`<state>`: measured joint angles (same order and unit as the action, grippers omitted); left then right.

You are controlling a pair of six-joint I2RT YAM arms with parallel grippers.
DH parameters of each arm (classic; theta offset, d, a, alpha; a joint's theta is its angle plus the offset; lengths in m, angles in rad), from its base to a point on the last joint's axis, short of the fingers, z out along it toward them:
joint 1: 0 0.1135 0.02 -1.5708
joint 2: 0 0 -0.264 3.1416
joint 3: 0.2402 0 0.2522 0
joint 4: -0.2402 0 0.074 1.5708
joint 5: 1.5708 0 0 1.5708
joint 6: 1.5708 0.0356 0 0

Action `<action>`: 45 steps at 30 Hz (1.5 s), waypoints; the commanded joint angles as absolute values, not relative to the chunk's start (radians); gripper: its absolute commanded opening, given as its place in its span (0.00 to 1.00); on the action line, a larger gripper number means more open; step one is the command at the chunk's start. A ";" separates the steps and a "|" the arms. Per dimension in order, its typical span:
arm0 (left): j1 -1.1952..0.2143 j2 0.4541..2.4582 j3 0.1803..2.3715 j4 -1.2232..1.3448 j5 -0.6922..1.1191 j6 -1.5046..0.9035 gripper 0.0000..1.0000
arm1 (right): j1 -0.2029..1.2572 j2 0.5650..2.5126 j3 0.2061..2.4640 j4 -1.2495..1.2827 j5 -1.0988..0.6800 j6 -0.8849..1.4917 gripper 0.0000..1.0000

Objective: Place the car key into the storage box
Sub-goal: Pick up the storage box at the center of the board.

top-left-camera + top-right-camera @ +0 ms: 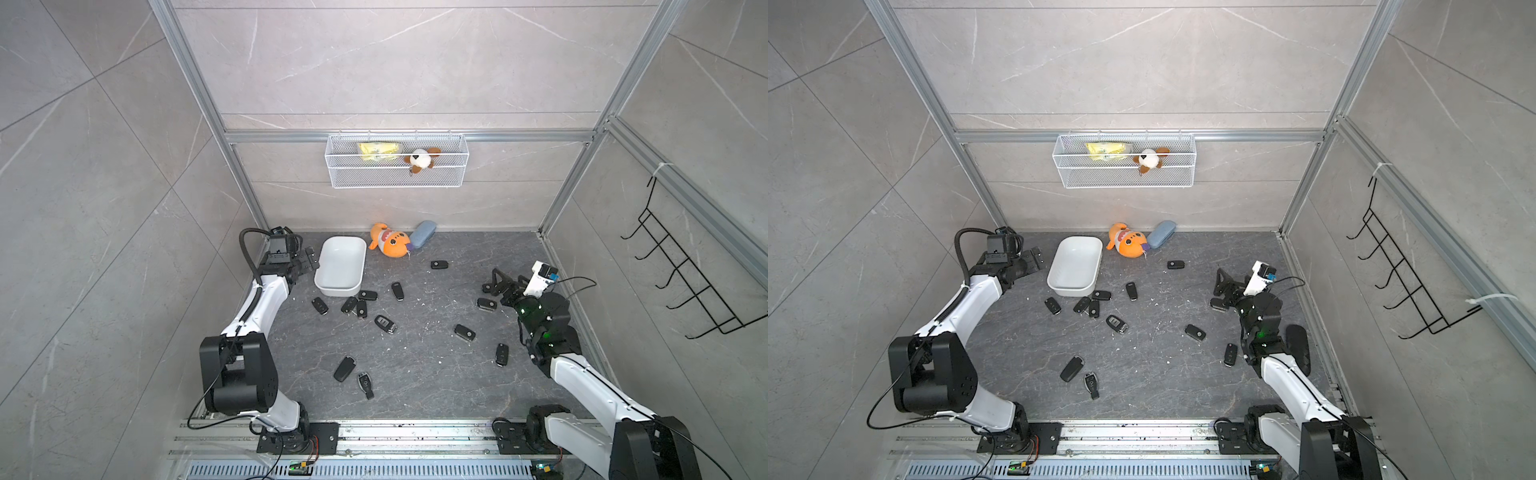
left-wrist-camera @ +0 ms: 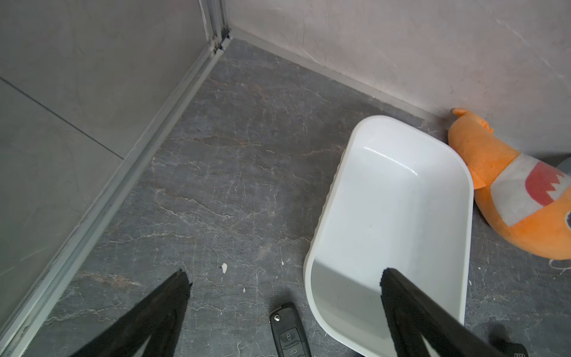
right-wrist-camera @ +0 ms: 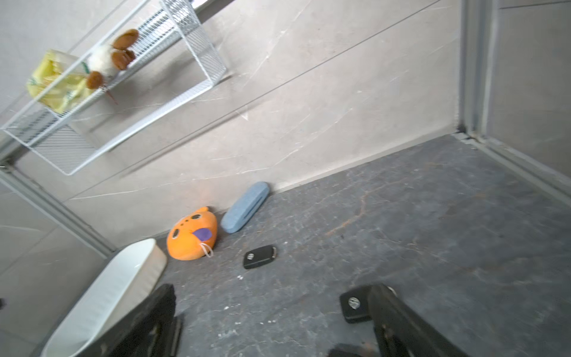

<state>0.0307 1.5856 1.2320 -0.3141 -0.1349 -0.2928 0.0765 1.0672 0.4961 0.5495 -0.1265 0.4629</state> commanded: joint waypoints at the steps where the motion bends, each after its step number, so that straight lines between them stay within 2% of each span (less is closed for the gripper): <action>1: 0.032 1.645 1.295 -0.351 -0.060 -0.291 1.00 | 0.081 1.110 0.649 0.329 -0.299 0.558 0.99; 3: 0.032 1.689 1.318 -0.360 -0.040 -0.285 0.99 | 0.081 1.131 0.719 0.238 -0.351 0.564 1.00; 9: 0.031 1.831 1.411 -0.400 0.000 -0.248 0.93 | 0.083 1.182 0.762 0.249 -0.448 0.658 1.00; 18: 0.031 2.021 1.564 -0.458 0.062 -0.211 0.79 | 0.188 1.213 0.889 -0.021 -0.376 0.506 1.00; 25: 0.028 2.141 1.682 -0.512 0.085 -0.206 0.61 | 0.333 1.246 0.944 -0.121 -0.265 0.464 1.00; 27: 0.027 2.153 1.696 -0.514 0.079 -0.199 0.51 | 0.363 1.262 0.969 -0.145 -0.248 0.456 1.00; 32: 0.026 2.143 1.701 -0.518 0.080 -0.193 0.16 | 0.411 1.286 1.006 -0.161 -0.242 0.444 0.99; 33: 0.025 2.131 1.695 -0.518 0.079 -0.193 0.13 | 0.418 1.290 1.012 -0.167 -0.235 0.440 1.00; 40: 0.023 2.003 1.600 -0.506 0.078 -0.215 0.01 | 0.465 1.285 1.008 -0.172 -0.212 0.440 1.00; 45: 0.014 1.855 1.492 -0.494 0.100 -0.270 0.00 | 0.482 1.260 0.975 -0.171 -0.206 0.455 1.00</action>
<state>0.0231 1.9896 1.5139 -0.4961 0.0639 -0.2283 0.4728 1.2865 0.9874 -0.1596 -0.2256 0.4587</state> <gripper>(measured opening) 0.088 0.995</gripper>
